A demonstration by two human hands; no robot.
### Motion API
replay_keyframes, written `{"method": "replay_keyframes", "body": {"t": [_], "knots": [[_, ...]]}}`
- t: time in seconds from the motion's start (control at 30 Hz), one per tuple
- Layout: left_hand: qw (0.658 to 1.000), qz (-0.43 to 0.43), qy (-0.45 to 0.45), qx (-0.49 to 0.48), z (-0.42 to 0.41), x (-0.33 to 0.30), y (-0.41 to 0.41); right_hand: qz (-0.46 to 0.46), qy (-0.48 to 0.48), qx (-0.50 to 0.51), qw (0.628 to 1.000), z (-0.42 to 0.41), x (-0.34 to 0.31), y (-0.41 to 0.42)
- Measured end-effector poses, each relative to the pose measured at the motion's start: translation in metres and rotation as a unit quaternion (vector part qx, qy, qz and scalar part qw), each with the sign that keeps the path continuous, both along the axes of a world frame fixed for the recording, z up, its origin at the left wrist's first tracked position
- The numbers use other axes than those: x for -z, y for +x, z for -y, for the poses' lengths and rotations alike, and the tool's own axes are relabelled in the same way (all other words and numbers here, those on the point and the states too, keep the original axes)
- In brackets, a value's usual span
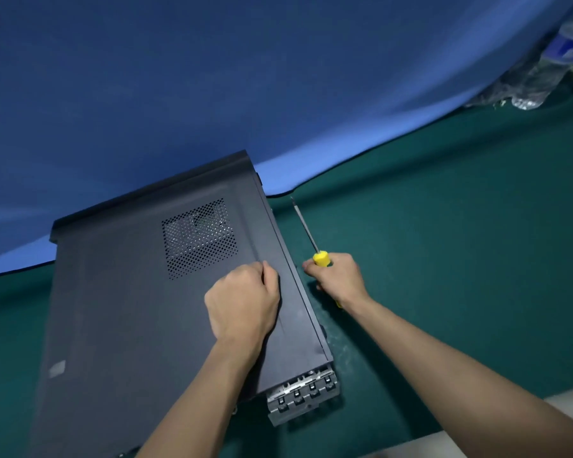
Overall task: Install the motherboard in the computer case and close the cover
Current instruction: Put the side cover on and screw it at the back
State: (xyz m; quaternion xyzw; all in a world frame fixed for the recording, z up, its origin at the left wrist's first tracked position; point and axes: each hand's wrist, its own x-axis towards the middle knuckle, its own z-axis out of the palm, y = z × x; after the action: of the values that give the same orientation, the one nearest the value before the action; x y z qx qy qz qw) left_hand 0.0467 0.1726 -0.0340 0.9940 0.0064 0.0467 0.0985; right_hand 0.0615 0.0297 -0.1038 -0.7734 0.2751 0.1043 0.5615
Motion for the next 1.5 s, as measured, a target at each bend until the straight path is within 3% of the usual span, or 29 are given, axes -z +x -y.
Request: {"method": "replay_keyframes", "body": {"t": [0.23,0.63,0.8,1.0,1.17,1.23,1.33,1.4,1.5], "knots": [[1.000,-0.015,-0.014,-0.012,0.002,0.001,0.002,-0.039,-0.098,-0.060,0.993,-0.010,0.038,0.032],[1.000,0.008,-0.016,-0.005,0.000,0.002,0.001,-0.071,-0.161,-0.076,0.981,-0.016,0.047,0.044],[1.000,0.014,-0.014,-0.020,0.002,0.001,0.019,-0.043,-0.074,-0.043,0.995,-0.005,0.035,0.024],[0.998,0.054,-0.010,-0.009,0.002,0.004,0.021,0.040,0.046,0.009,0.998,0.029,-0.024,-0.029],[0.997,0.001,-0.070,-0.018,0.002,-0.013,0.008,0.085,0.104,0.021,0.991,0.045,-0.085,-0.076],[0.973,-0.105,-0.193,-0.066,0.006,-0.030,-0.002,0.100,0.118,0.006,0.988,0.046,-0.104,-0.090],[0.855,-0.286,-0.426,-0.077,0.018,-0.071,-0.030,0.129,0.131,-0.014,0.983,0.040,-0.127,-0.102],[0.817,-0.318,-0.479,-0.033,0.026,-0.098,-0.051,0.143,0.147,-0.027,0.978,0.031,-0.143,-0.108],[0.809,-0.300,-0.505,0.014,0.032,-0.129,-0.082,0.164,0.177,-0.056,0.969,0.017,-0.165,-0.120]]}}
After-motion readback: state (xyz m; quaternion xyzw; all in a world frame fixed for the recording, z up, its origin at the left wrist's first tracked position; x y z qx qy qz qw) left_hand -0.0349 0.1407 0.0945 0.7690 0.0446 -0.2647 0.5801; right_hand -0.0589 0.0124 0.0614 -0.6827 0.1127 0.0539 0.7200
